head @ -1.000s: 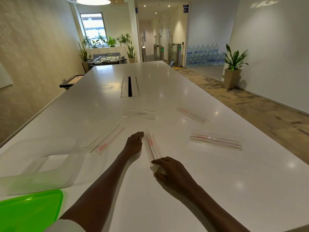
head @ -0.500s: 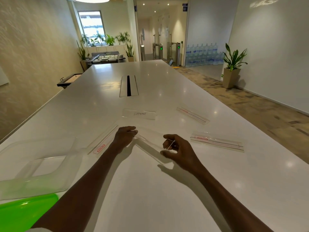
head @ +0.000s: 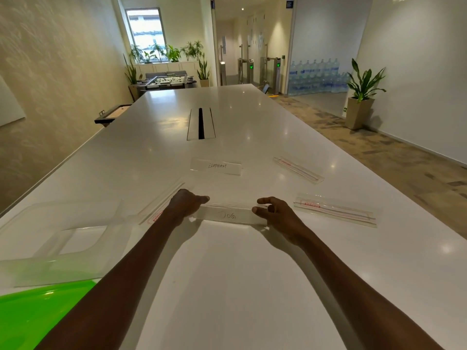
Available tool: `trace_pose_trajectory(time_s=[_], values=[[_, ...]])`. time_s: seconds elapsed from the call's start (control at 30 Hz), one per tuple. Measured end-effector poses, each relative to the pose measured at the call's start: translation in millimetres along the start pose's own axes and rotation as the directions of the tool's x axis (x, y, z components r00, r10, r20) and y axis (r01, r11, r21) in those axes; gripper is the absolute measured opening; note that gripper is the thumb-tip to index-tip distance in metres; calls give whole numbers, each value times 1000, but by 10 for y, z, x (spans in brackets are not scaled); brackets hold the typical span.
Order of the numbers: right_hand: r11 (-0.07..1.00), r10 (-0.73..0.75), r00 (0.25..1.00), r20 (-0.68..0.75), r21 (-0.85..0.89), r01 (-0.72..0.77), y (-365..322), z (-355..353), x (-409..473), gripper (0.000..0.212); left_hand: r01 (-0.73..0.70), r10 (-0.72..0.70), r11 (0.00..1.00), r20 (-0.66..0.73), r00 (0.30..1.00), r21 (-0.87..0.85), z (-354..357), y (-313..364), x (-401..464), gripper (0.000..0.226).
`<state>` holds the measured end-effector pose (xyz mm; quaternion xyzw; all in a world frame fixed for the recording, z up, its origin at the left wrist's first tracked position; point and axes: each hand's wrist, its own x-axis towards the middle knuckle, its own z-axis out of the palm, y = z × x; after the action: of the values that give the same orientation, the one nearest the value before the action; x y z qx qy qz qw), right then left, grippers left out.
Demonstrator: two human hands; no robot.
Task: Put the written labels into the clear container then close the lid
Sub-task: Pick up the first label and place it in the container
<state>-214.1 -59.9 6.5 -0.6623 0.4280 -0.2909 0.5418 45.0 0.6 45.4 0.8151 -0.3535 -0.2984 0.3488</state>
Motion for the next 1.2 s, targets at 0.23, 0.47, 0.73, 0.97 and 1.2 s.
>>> trace_pose_trajectory(time_s=[0.23, 0.47, 0.73, 0.97, 1.2], values=[[969, -42, 999, -13, -244, 38, -98, -96, 134, 33, 24, -25, 999, 12, 1000, 39, 12, -38, -22, 48], [884, -51, 998, 26, -465, 57, -155, -167, 215, 37, -64, 61, 977, 21, 998, 204, -18, -70, -89, 38], [798, -81, 997, 18, -597, 76, -155, -366, 211, 44, -232, 241, 937, -1, 971, 260, -64, -293, -176, 50], [807, -137, 989, 53, -573, 142, -143, -333, 185, 46, -356, 369, 893, 4, 929, 273, -88, -345, -192, 46], [733, -159, 983, 88, -657, 177, -159, -211, 226, 47, -455, 454, 768, 118, 883, 450, -122, -323, -141, 47]])
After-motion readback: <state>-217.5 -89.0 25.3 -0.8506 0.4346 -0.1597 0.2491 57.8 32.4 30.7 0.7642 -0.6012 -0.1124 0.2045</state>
